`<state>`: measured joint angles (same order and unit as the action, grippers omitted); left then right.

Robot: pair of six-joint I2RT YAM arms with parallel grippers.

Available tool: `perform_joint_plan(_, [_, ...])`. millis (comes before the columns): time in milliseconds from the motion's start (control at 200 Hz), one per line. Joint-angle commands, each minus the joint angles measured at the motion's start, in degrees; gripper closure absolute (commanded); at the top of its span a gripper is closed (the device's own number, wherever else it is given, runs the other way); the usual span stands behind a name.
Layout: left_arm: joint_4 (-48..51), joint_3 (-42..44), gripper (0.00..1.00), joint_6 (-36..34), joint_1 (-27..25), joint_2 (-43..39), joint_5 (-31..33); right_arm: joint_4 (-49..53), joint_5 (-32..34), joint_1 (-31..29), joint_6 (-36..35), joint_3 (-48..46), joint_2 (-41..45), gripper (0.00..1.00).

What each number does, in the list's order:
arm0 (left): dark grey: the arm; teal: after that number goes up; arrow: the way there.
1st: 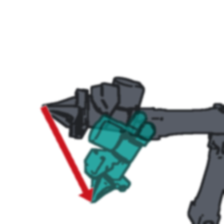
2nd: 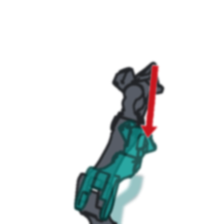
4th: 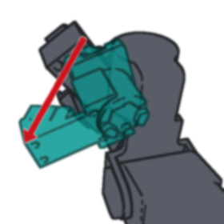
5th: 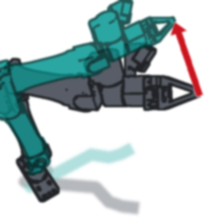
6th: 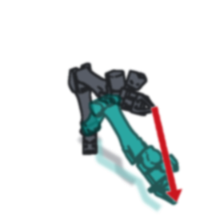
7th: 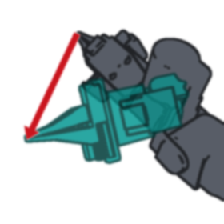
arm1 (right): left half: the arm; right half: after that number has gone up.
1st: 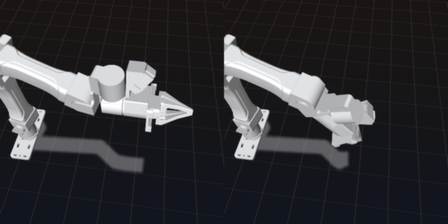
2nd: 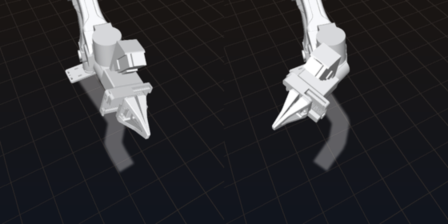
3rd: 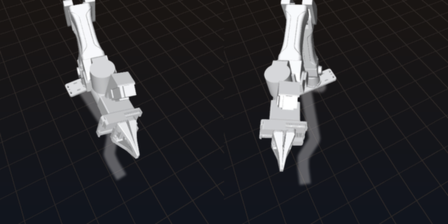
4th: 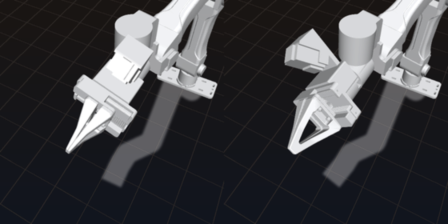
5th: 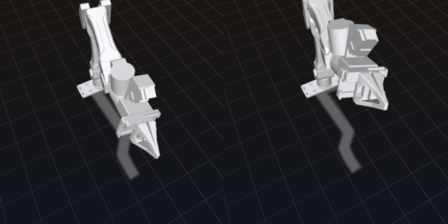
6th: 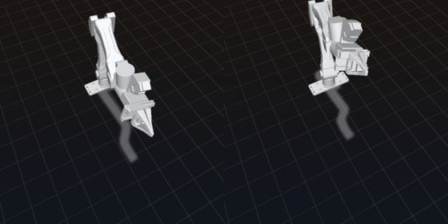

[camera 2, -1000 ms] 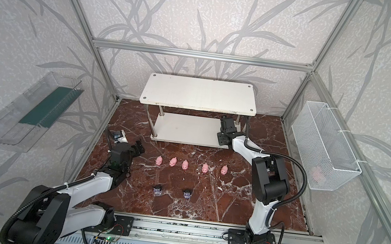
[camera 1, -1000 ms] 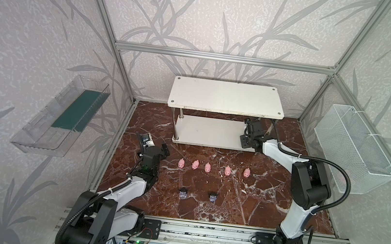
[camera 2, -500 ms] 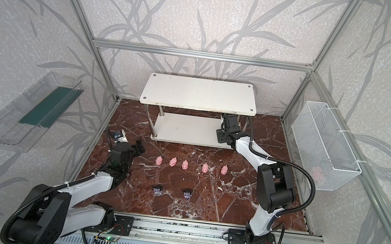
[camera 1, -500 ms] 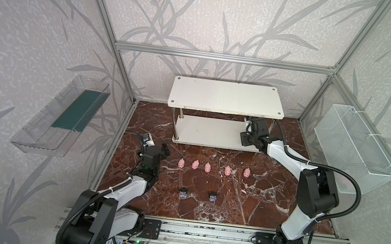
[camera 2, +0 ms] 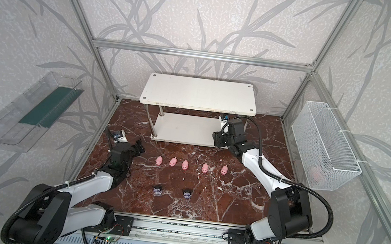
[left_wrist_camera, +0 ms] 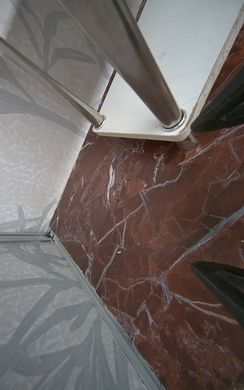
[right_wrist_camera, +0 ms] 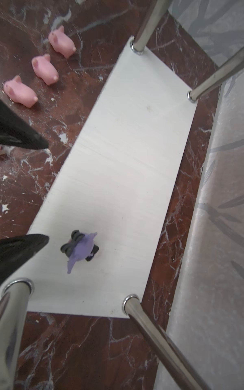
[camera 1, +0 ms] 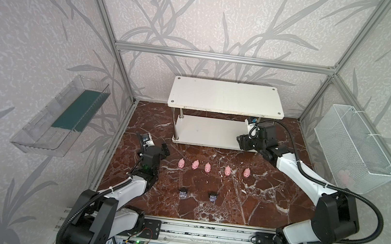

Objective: Place and organize the plastic toys onto the shelf
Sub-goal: 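Move the right gripper back over the next purple figure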

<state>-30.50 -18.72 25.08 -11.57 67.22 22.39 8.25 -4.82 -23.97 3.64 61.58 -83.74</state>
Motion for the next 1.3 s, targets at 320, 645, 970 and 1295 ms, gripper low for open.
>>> perform_joint_plan(320, [-0.6,-0.3,0.07,1.1,0.2,-2.1,0.4,0.6,1.8,-18.2,8.1,-18.3,21.0,0.36])
perform_joint_plan(645, [0.3,0.9,0.06,1.8,0.2,-4.9,0.4,-2.2,1.9,-32.0,13.7,-31.2,26.4,0.3])
perform_joint_plan(970, [2.2,1.7,0.06,2.5,0.2,-7.7,-0.2,-9.6,-3.9,-34.3,16.3,-34.8,20.5,0.22])
perform_joint_plan(1295, [2.4,1.8,0.06,2.1,0.3,-7.8,0.0,-13.2,-5.8,-34.3,15.4,-33.9,14.0,0.18])
